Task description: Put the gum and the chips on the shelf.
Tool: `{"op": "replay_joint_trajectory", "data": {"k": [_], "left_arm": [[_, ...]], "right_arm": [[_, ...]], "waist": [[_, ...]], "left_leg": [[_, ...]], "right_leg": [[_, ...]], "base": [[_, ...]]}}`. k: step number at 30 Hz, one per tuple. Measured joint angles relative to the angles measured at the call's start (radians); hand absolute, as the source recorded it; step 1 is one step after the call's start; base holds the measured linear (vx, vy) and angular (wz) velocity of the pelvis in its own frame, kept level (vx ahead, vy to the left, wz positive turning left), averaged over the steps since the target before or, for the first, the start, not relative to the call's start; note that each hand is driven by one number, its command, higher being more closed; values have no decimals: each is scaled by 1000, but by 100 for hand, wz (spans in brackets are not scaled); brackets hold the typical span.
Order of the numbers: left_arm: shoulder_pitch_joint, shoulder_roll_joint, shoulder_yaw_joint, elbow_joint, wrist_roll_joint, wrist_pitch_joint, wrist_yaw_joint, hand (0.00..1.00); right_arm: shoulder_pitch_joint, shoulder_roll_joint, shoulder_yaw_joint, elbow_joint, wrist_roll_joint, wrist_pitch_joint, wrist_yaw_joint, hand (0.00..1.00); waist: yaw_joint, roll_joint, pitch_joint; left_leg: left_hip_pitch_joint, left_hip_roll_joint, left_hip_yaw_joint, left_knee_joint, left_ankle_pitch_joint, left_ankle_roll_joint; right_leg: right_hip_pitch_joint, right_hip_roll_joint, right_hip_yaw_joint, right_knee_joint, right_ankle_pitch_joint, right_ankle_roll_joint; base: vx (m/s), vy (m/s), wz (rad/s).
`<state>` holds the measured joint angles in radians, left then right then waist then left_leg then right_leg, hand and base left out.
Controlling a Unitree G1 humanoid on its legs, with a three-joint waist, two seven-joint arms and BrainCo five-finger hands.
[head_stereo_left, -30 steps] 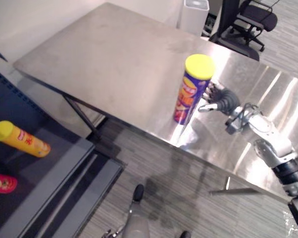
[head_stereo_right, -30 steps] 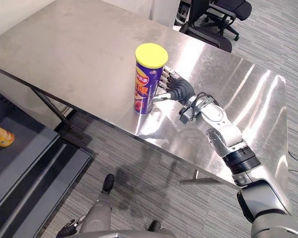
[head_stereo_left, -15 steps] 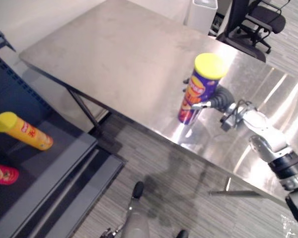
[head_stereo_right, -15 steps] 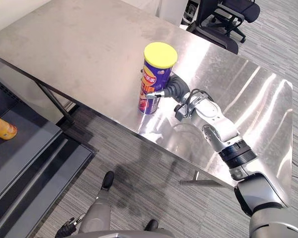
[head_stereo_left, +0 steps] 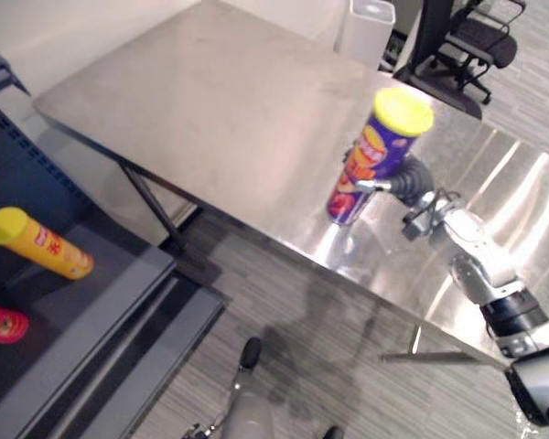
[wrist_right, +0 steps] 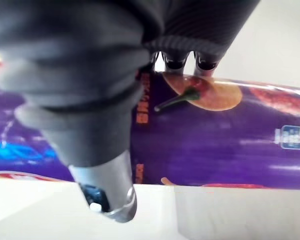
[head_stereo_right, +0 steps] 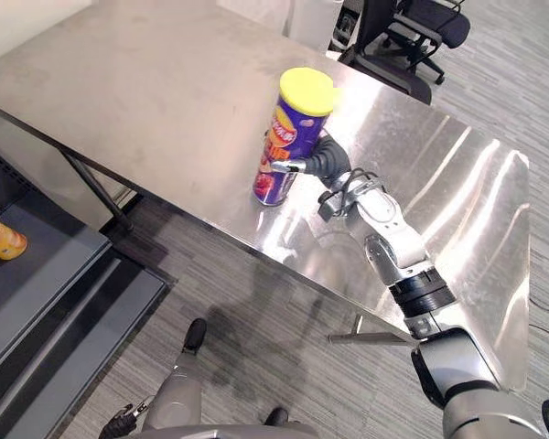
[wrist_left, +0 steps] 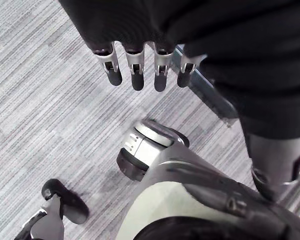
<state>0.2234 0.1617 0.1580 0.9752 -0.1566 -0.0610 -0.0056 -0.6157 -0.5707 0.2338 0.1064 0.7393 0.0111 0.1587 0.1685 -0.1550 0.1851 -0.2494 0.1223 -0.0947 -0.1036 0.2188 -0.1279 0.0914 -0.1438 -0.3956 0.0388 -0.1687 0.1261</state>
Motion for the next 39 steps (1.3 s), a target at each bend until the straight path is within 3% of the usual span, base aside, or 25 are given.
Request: {"op": "replay_joint_trajectory", "data": {"k": [8, 11, 21, 28, 35, 39], "left_arm": [[18, -2, 9, 1, 1, 9, 2, 0], [26, -3, 7, 1, 3, 8, 1, 0], [40, -25, 7, 2, 4, 5, -4, 0], [53, -35, 29, 3, 5, 5, -12, 0], [56, -53, 83, 4, 10, 5, -19, 0], [59, -63, 101, 5, 11, 5, -18, 0]], "right_arm": [[190, -1, -276, -160, -88, -36, -42, 100], [247, -1, -344, -201, -137, -47, -41, 100], [473, 3, -399, -340, -192, -67, 29, 100], [668, 111, -426, -461, -234, -63, 93, 100], [843, 255, -469, -536, -272, -61, 92, 100], [887, 318, -461, -562, -305, -54, 93, 100]], "waist": [[-37, 8, -5], [-74, 19, -21], [-111, 65, -86], [-138, 70, -97], [-145, 69, -117], [-163, 76, -121]], "left_leg": [[61, 14, 45, 0, -15, 2], [84, 14, 60, 0, -13, 0], [116, 21, 84, 0, -20, -2], [125, 37, 98, 0, -31, -8], [127, 38, 119, 0, -29, -12], [128, 38, 124, 0, -33, -16]], "right_leg": [[22, -4, 51, 10, 0, 0], [34, -9, 67, 12, 1, 0], [46, -10, 91, 18, 1, 0], [43, 1, 108, 18, 0, -1], [31, -3, 126, 23, 0, -2], [28, -5, 129, 28, -1, -1]], "base": [[-23, 2, -18], [3, -2, -12], [-3, -8, -8], [-12, -14, -7], [28, -10, -8], [0, -1, -1]]}}
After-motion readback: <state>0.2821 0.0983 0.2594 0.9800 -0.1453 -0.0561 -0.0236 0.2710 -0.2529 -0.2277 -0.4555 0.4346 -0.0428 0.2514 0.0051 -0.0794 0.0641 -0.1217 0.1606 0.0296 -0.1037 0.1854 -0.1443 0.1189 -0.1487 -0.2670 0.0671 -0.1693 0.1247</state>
